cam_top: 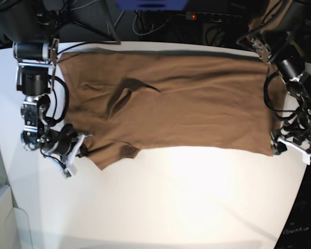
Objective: Fold the T-shirt properly
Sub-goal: 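Move the left gripper to the opposite hem corner and grasp it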
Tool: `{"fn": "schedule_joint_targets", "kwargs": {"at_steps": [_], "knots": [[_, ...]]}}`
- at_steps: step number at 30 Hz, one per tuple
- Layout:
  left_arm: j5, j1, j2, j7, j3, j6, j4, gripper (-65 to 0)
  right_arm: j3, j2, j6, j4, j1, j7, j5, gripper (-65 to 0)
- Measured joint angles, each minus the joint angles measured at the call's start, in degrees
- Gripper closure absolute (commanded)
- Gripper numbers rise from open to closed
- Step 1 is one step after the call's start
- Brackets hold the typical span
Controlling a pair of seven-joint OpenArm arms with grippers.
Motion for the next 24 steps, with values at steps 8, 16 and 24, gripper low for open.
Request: {"fn": "schedule_joint_targets", "kwargs": {"at_steps": [8,16,24], "knots": [[0.1,-2.2,0.0,-11.4,5.3,0.2,-12.6,-51.7,0.0,0.8,0.0,0.0,-0.9,0.8,0.5,-1.5],[-0.2,-5.5,-1.1,-17.9,5.5,0.2,-21.5,-51.7,0.0,0.8,0.0,0.0,-0.9,0.9,0.4,-1.5],[-0.2,-7.2,-2.8,-19.5,5.5,0.2,-25.4,-51.7,0.0,0.8,0.0,0.0,-0.9,0.9,0.4,-1.6]]}}
